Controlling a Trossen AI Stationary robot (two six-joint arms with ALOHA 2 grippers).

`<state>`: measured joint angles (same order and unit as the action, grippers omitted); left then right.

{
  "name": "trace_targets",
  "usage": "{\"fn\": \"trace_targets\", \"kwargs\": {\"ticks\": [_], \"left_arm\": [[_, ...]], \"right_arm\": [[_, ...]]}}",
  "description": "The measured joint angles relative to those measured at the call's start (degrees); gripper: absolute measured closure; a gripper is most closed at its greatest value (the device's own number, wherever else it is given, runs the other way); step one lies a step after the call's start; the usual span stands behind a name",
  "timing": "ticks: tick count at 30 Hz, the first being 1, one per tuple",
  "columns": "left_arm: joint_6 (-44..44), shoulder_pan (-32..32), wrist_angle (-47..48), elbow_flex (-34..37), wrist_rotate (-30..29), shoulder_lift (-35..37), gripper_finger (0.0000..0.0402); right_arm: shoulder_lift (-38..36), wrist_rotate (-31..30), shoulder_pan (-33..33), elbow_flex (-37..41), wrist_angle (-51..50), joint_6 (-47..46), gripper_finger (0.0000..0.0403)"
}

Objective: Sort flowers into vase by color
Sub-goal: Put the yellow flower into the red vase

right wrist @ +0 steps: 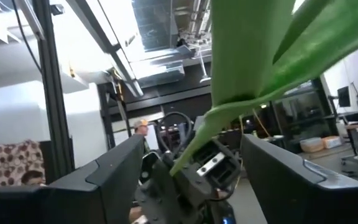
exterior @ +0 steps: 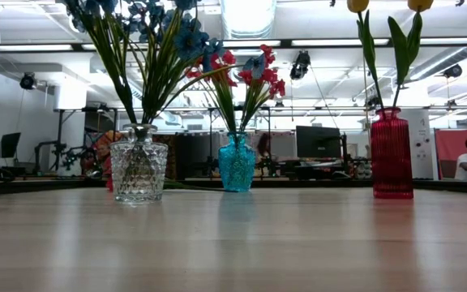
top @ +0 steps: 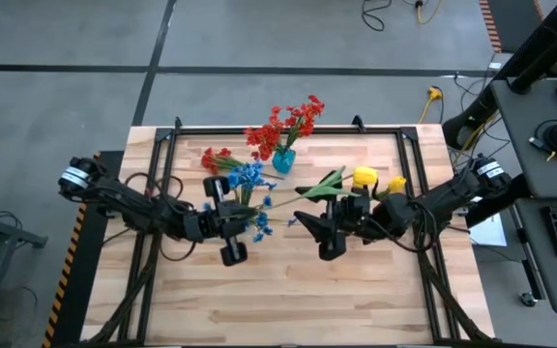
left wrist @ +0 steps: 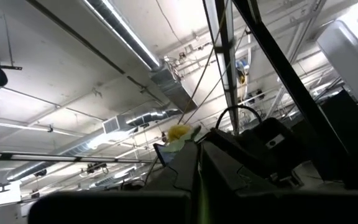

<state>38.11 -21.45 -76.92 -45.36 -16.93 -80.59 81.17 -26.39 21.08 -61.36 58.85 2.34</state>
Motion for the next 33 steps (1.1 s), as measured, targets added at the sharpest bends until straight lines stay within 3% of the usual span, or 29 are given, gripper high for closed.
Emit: {"fn": "trace_targets", "kwargs": {"ticks": [7, 18, 24, 29, 33], "left_arm": [[0.0, -0.1, 0.1, 0.0, 0.0, -0.8, 0.0401], [0.3, -0.2, 1.0, 0.0, -0.3, -0.8, 0.0391], [-1.1, -0.3, 3.4, 0.0, -0.6, 0.0, 0.0331], [-5.7, -0.7, 11.8, 0.1, -4.1, 3.1, 0.0263], [-11.1, -1.4, 22.1, 0.1, -6.4, 8.0, 0.0224]], "right_arm": [[0.0, -0.2, 0.0, -0.3, 0.2, 1.7, 0.0197], [0.0, -0.2, 0.0, -0.5, 0.2, 4.5, 0.0336], [0.0, -0.2, 0.4, -0.5, 0.0, 5.3, 0.0385], [-1.5, -0.7, 1.8, -0.5, -2.3, 7.6, 0.0387], [-4.4, -4.9, 3.0, -2.1, -11.9, 7.5, 0.0386]]}}
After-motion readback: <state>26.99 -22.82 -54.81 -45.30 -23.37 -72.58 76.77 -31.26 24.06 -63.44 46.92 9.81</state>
